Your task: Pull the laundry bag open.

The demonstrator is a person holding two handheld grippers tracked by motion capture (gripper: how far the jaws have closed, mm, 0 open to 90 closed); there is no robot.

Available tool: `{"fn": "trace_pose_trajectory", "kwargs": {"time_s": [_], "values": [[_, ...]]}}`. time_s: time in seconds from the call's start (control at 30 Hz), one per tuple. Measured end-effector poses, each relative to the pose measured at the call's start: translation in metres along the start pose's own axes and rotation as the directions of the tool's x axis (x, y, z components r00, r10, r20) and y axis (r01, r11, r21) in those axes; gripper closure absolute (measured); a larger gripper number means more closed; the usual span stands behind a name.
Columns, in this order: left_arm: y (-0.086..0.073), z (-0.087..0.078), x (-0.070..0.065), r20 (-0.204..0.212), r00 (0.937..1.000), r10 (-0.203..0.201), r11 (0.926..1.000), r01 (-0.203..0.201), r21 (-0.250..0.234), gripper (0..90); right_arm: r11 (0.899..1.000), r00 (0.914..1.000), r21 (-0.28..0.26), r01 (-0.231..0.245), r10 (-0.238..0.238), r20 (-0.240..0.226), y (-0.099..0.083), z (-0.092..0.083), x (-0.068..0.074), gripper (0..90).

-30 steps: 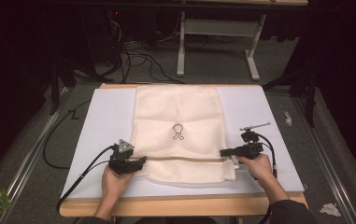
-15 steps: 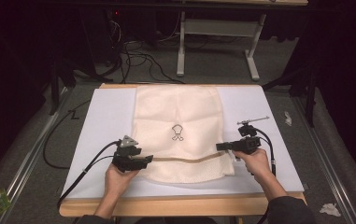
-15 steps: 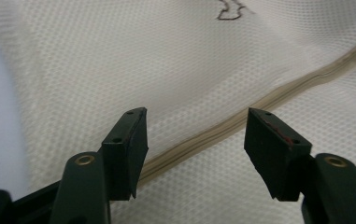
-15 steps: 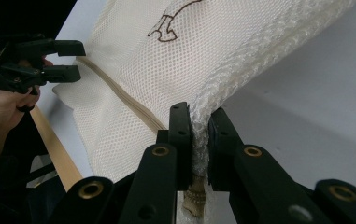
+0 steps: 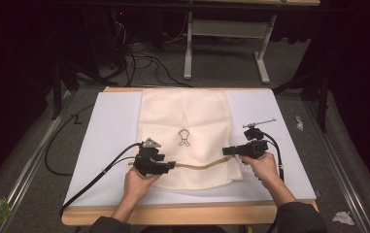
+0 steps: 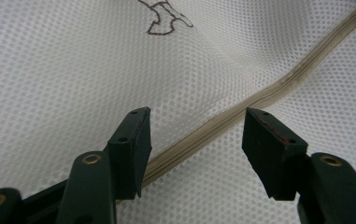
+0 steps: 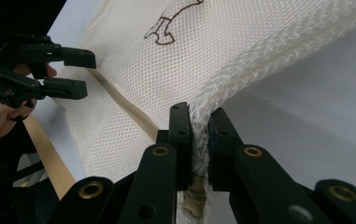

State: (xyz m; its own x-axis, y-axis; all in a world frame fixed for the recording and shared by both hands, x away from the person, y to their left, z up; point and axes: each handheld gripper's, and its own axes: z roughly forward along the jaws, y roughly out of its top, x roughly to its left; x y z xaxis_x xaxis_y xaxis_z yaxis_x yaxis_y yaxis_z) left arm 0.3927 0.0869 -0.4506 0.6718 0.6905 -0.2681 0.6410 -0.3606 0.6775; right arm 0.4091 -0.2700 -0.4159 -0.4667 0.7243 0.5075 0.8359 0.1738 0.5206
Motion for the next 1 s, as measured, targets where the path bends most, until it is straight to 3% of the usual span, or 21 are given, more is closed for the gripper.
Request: {"fn": "trace_pose_trajectory", "kwargs": {"time_s": [0.47,0.53,0.8,0.87,0.93,1.0], "values": [[0.013,0.008,-0.014,0.028,0.9987,0.042,0.9991,-0.042,-0.005,44.1,0.999,0.9987,0.021,0.043,-0.044,0.027,0.005,0.015,0.017,83.9],[0.015,0.008,-0.014,0.04,0.9987,0.032,0.9994,-0.032,-0.014,44.3,0.998,0.9982,0.036,0.049,-0.05,0.033,0.006,0.02,0.02,83.9],[0.023,0.008,-0.025,0.037,0.9974,0.062,0.9981,-0.062,-0.006,44.4,0.997,0.9973,0.025,0.073,-0.073,0.007,0.011,0.025,0.028,83.9],[0.024,0.011,-0.026,0.001,0.9972,0.075,0.9972,-0.075,0.0,44.6,0.998,0.998,0.011,0.062,-0.062,-0.01,0.012,0.025,0.028,83.9],[0.025,0.014,-0.027,0.016,0.9977,0.066,0.9978,-0.066,0.003,44.6,0.998,0.998,0.012,0.061,-0.061,-0.015,0.012,0.027,0.029,83.9],[0.025,0.016,-0.031,0.015,0.9965,0.083,0.9965,-0.083,0.014,44.7,0.998,0.9977,0.011,0.066,-0.066,-0.017,0.012,0.028,0.029,83.9]]}}
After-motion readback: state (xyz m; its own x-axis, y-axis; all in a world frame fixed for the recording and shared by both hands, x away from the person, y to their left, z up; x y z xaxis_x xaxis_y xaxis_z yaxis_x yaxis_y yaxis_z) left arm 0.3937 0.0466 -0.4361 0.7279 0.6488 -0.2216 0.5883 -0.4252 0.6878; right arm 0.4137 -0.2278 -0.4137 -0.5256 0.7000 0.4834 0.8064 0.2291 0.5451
